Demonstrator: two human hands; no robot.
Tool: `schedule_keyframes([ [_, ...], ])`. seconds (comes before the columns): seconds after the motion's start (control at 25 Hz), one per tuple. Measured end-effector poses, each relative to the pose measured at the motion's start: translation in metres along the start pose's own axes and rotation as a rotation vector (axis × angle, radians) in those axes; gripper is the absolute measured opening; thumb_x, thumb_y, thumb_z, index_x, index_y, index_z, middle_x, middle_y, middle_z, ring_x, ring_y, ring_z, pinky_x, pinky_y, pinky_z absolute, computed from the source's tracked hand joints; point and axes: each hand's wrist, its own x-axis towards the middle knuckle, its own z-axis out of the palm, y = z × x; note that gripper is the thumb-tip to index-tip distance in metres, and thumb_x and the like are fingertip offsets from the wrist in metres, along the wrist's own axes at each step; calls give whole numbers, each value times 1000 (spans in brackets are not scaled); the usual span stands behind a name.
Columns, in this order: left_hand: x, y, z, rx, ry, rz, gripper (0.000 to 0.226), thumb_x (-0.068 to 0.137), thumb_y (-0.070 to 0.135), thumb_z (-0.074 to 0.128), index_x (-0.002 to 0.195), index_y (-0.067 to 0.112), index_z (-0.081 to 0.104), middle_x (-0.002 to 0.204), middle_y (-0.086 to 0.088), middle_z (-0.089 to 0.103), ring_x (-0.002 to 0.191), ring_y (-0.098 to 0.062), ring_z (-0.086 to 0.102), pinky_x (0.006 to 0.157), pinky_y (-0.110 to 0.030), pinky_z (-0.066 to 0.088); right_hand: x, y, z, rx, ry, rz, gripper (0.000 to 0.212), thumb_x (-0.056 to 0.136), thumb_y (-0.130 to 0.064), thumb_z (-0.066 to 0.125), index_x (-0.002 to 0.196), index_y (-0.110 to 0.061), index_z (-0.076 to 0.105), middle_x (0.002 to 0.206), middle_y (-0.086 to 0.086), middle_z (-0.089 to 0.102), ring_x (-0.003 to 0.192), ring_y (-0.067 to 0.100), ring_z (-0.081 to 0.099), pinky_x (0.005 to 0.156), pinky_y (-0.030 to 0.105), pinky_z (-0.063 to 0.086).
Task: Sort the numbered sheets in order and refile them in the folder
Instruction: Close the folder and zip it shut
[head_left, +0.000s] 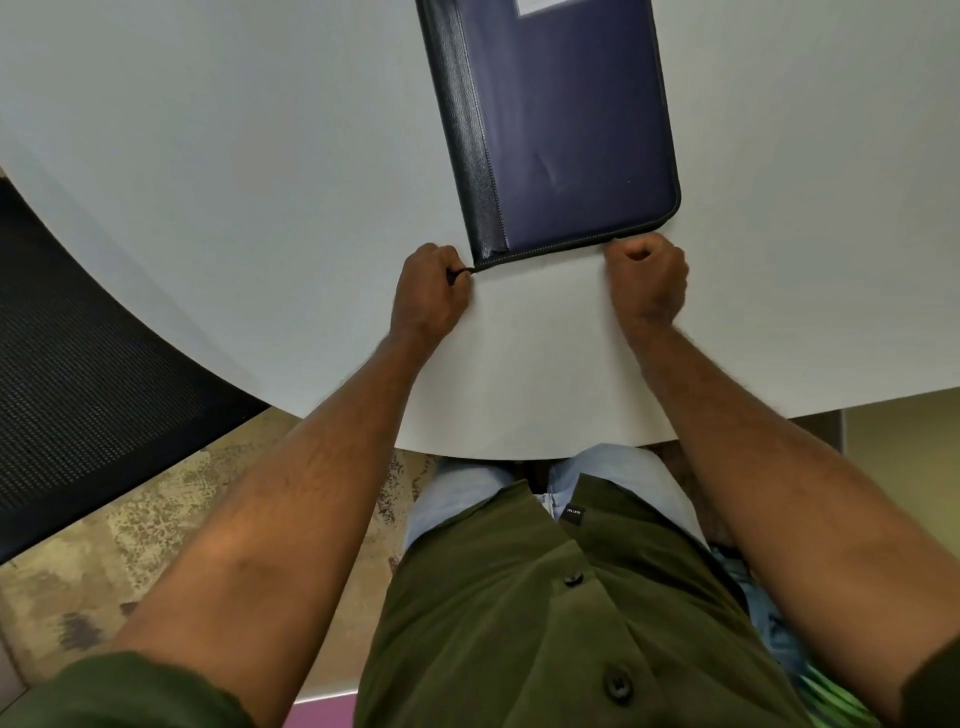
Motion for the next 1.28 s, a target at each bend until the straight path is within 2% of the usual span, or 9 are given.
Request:
schedule_keyframes([
  [0.12,-1,-7,-2,-11,42,-6,6,86,9,63,81,7,62,84,-6,58,82,-16,50,70,-28,38,30,10,-28,-3,51,3,14,83,-34,63,78,-21,64,81,-9,69,77,16,64,75,33,55],
  [0.36,4,-10,-2,37,45,-53,10,86,12,66,79,10,60,90,-8,59,84,-16,51,80,-40,48,66,28,-40,-71,-35,-351,6,88,-20,60,82,-18,60,88,0,65,79,18,59,71,34,47],
  [0.44,9,-1,-2,23,58,-123,11,86,17,69,94,12,63,104,-9,59,94,-18,54,86,-40,52,73,33,-41,-43,-76,-423,5,91,-13,62,90,-16,66,92,2,65,83,20,61,74,31,48],
  [0.56,19,25,0,70,115,-79,57,89,32,73,136,11,49,138,-11,47,124,-25,44,100,-30,41,80,40,-41,-1,-95,-463,10,93,-11,64,100,-13,71,98,5,65,86,19,62,78,20,44],
  [0.68,50,61,17,53,222,-35,69,93,39,67,148,10,37,150,-12,38,133,-30,40,105,-35,38,83,46,-39,20,-89,-482,8,94,-11,66,101,-13,70,98,4,65,85,16,61,77,16,43],
  [0.8,91,90,46,-8,369,-244,71,96,44,56,154,11,31,160,-13,30,140,-35,37,112,-50,37,86,51,-36,25,-67,-505,6,96,-9,65,100,-11,69,98,5,65,84,11,57,76,2,37],
  [0.88,106,99,65,45,488,-370,70,99,48,46,158,14,29,164,-10,28,145,-32,34,113,-51,32,87,54,-34,26,-65,-512,5,97,-10,65,100,-10,69,98,5,65,84,8,55,75,0,36],
  [1.0,111,93,83,198,564,-388,68,101,52,32,158,17,30,165,-7,28,146,-28,34,111,-46,30,90,54,-34,-1,-40,-509,5,99,-14,63,100,-13,68,99,1,64,84,6,54,72,4,37],
  [1.28,110,90,88,258,588,-395,64,103,50,30,158,18,32,165,-7,29,146,-27,36,113,-47,31,110,42,-27,-26,76,-585,5,101,-16,61,97,-14,64,99,1,62,83,10,56,68,27,49],
])
